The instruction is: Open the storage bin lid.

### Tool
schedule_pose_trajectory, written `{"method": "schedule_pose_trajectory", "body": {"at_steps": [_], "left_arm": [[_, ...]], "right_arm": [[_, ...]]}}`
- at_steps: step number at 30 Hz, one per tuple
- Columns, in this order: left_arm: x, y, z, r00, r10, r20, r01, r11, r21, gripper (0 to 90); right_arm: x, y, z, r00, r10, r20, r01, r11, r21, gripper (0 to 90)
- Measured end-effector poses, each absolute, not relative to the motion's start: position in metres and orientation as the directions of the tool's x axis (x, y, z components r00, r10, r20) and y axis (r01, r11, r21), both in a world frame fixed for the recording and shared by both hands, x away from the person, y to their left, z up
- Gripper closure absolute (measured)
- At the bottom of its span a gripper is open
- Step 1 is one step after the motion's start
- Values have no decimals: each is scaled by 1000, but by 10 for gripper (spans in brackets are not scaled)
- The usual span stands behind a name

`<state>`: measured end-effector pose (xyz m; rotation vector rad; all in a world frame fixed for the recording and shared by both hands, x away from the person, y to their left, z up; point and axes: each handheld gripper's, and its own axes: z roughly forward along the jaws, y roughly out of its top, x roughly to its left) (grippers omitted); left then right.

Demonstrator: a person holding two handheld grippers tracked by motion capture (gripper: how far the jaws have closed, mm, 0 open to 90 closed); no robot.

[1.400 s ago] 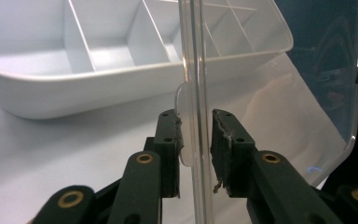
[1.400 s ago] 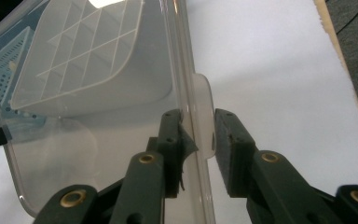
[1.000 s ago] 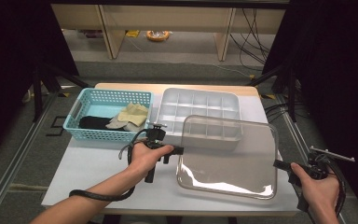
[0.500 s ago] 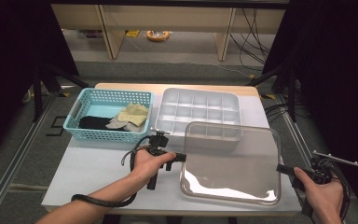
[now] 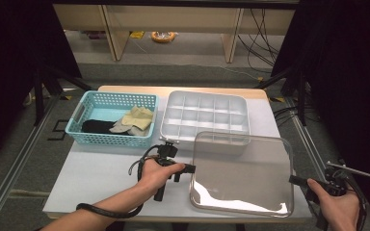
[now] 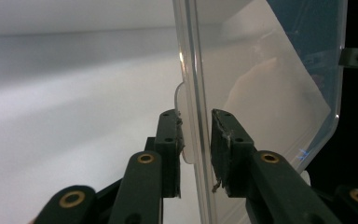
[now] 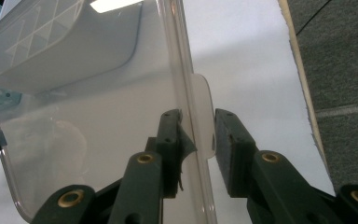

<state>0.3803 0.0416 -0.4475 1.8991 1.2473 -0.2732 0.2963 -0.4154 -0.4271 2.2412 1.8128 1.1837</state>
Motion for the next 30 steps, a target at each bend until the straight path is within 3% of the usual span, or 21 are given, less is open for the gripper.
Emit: {"method": "schedule_pose_trajectory", "body": {"at_steps": [13,18,19,20,22,26,27,29,30], "left_arm": [[369,34,-454,489,660,-571,846,-198,496,722],[365,32,-456,488,655,-577,849,-201,489,718],[366,36,-456,530,647,-548,830,-265,491,718],[364,31,-456,494,649,-578,846,-206,491,718],[363,32,-456,507,649,-567,842,-232,488,718],[364,32,-457,519,642,-564,838,-253,483,718],[364,32,-457,517,644,-564,839,-250,483,717],[364,32,-457,517,643,-565,839,-251,483,715],[363,32,-457,514,643,-568,841,-245,483,716]], "right_arm": [[288,-420,-434,80,830,553,827,-365,428,720],[285,-424,-438,70,861,504,836,-326,442,719],[285,-425,-439,69,862,503,836,-324,442,719],[285,-425,-439,73,857,511,838,-331,435,719],[285,-423,-438,111,826,553,830,-383,405,717],[285,-427,-440,81,860,503,829,-339,446,716],[286,-423,-438,122,825,552,830,-390,399,715],[288,-423,-436,118,824,554,829,-389,402,715],[290,-424,-437,103,855,508,818,-364,445,715]]}}
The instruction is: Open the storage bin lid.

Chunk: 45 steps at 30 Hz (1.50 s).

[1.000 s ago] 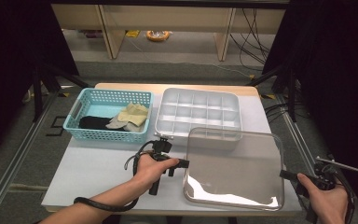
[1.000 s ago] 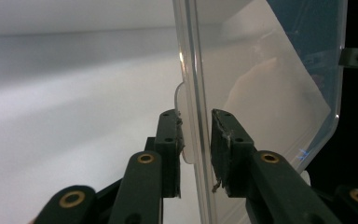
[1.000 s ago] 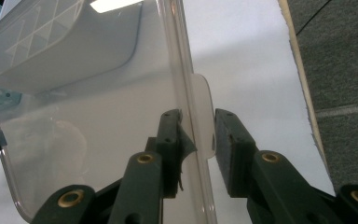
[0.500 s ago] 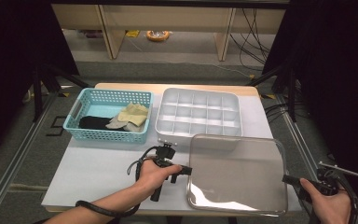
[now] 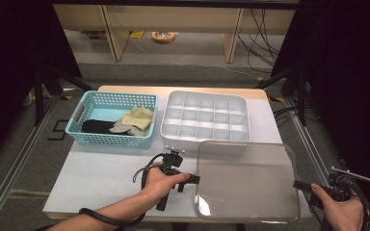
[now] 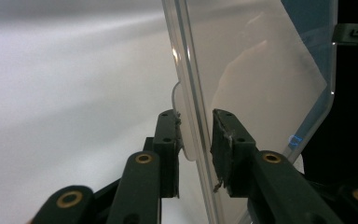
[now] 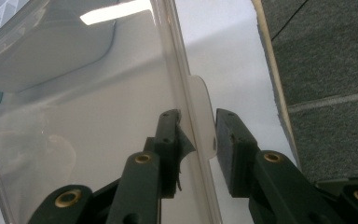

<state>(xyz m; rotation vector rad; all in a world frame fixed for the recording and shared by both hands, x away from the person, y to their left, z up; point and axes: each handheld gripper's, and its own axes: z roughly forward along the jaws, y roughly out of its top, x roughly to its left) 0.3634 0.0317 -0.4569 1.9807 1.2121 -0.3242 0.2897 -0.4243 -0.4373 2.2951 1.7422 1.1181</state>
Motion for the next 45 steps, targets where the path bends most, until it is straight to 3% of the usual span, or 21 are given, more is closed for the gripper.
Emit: {"method": "schedule_pose_trajectory", "body": {"at_steps": [1,2,8,10,12,14,16,22,23,25,28,32,34,35,38,40,42,43,45], "left_arm": [[363,32,-457,514,642,-568,840,-245,484,716],[363,31,-457,515,641,-569,840,-244,485,716],[359,25,-459,495,638,-589,853,-230,468,714],[359,27,-460,531,629,-568,837,-282,469,715],[356,23,-462,503,634,-587,850,-243,467,715],[357,26,-463,530,627,-571,839,-292,460,714],[356,23,-464,507,628,-590,852,-261,454,714],[354,22,-467,520,623,-585,848,-294,441,711],[352,18,-467,488,630,-604,864,-250,437,711],[354,22,-467,531,618,-579,843,-321,431,709],[351,18,-468,492,630,-601,865,-278,418,701],[355,21,-472,533,617,-579,844,-338,416,689],[354,18,-472,489,632,-601,869,-292,399,683],[357,21,-473,532,616,-580,845,-343,411,681],[357,19,-472,509,624,-593,858,-307,413,675],[359,22,-472,537,618,-574,842,-352,409,670],[359,22,-472,544,617,-569,837,-357,414,663],[359,22,-472,543,617,-569,838,-358,412,659],[358,20,-472,524,623,-581,849,-330,413,652]], "right_arm": [[290,-424,-435,115,847,520,826,-372,423,715],[289,-428,-436,68,866,496,826,-327,458,715],[290,-430,-440,80,870,486,827,-330,454,712],[290,-428,-439,130,844,520,833,-378,405,711],[290,-427,-439,153,839,522,827,-398,397,710],[290,-431,-445,107,862,495,822,-357,444,711],[289,-429,-443,160,846,509,830,-394,395,710],[288,-432,-447,163,853,497,835,-387,390,710],[288,-432,-448,159,854,495,836,-383,392,710],[288,-432,-448,175,851,495,836,-394,382,709],[289,-431,-448,190,842,505,840,-406,361,708],[290,-433,-446,178,853,491,872,-367,322,707],[292,-431,-447,184,864,468,869,-366,334,705],[293,-430,-447,191,866,463,868,-369,333,704],[296,-427,-447,213,876,433,861,-378,341,703],[297,-424,-447,231,861,453,855,-401,327,702],[297,-424,-448,216,882,419,863,-374,341,703],[297,-425,-451,186,855,483,854,-383,351,702],[297,-425,-449,183,889,419,875,-341,343,702]]}}
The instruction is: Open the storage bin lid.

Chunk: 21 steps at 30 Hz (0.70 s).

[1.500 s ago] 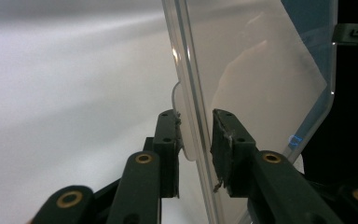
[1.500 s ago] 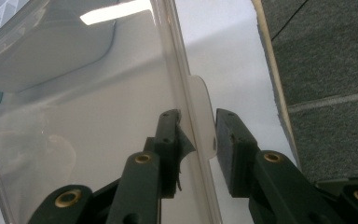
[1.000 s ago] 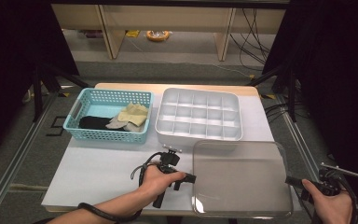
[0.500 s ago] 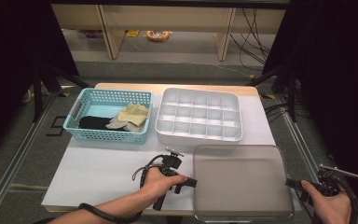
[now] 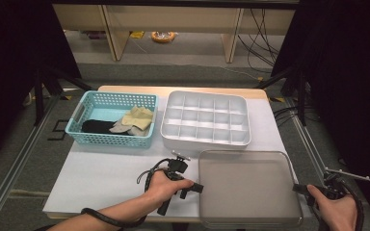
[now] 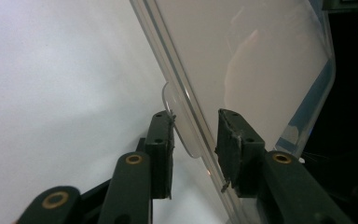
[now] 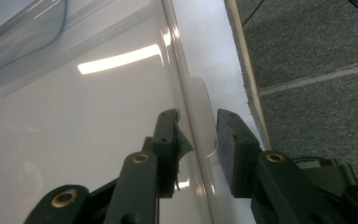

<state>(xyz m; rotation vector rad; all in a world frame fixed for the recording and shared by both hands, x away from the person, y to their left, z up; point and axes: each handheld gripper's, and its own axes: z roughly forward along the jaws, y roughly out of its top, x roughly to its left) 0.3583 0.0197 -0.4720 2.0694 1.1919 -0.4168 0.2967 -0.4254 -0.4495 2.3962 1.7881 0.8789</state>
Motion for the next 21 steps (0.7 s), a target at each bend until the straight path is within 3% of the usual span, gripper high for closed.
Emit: {"method": "schedule_pose_trajectory", "body": {"at_steps": [3,6,11,18,19,20,21], "left_arm": [[357,19,-471,536,619,-574,842,-342,417,623],[357,22,-469,546,627,-556,834,-344,431,525],[362,36,-460,538,635,-555,831,-289,476,496],[375,63,-451,544,676,-497,803,-246,543,618],[377,66,-451,544,671,-503,803,-243,544,633],[377,68,-450,540,676,-502,804,-237,545,648],[377,70,-449,543,680,-492,800,-241,550,668]], "right_arm": [[298,-423,-451,183,900,396,881,-329,340,700],[299,-422,-453,169,885,435,869,-342,357,678],[303,-417,-441,186,902,390,868,-337,364,693],[308,-407,-435,106,913,395,860,-283,424,792],[310,-407,-433,103,931,349,876,-251,411,805],[312,-405,-435,81,912,401,854,-271,444,818],[312,-402,-431,113,928,354,879,-260,401,828]]}}
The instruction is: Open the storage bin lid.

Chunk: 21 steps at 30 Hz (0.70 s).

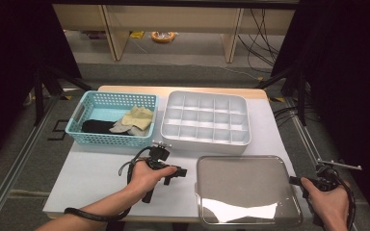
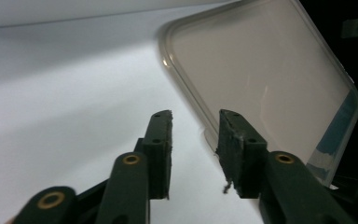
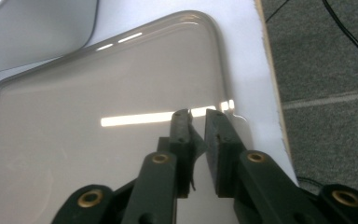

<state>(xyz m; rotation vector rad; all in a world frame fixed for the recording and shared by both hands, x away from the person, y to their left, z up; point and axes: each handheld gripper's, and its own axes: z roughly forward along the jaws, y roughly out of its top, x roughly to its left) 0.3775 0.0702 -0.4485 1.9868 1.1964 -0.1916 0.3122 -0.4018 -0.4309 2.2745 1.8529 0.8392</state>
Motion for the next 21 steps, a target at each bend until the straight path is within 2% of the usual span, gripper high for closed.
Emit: {"method": "schedule_pose_trajectory", "body": {"at_steps": [1,3,5,6,9,11,13,17,18,21], "left_arm": [[379,73,-448,545,678,-493,798,-238,553,682],[381,77,-446,541,683,-491,796,-226,562,709],[385,83,-445,536,694,-482,793,-218,568,737],[387,86,-444,534,699,-476,791,-214,573,752],[393,94,-442,522,707,-478,794,-198,575,801],[396,98,-441,511,718,-472,795,-185,578,822],[399,102,-441,504,726,-467,797,-183,575,842],[404,106,-441,503,742,-443,784,-176,595,871],[405,107,-442,510,739,-439,778,-179,602,874],[409,109,-443,511,748,-424,766,-172,619,874]], "right_arm": [[315,-397,-430,153,914,376,869,-306,389,839],[317,-396,-429,101,928,358,875,-254,412,868],[320,-392,-429,98,933,347,874,-248,419,892],[323,-386,-425,136,916,377,879,-287,381,900],[328,-380,-424,60,931,359,879,-219,423,900],[332,-372,-424,54,919,391,869,-236,435,900],[339,-367,-422,8,934,356,880,-176,442,900],[350,-346,-419,10,914,404,880,-201,431,900],[353,-343,-419,-16,917,399,884,-174,435,900],[361,-327,-420,-42,886,461,880,-186,438,900]]}}
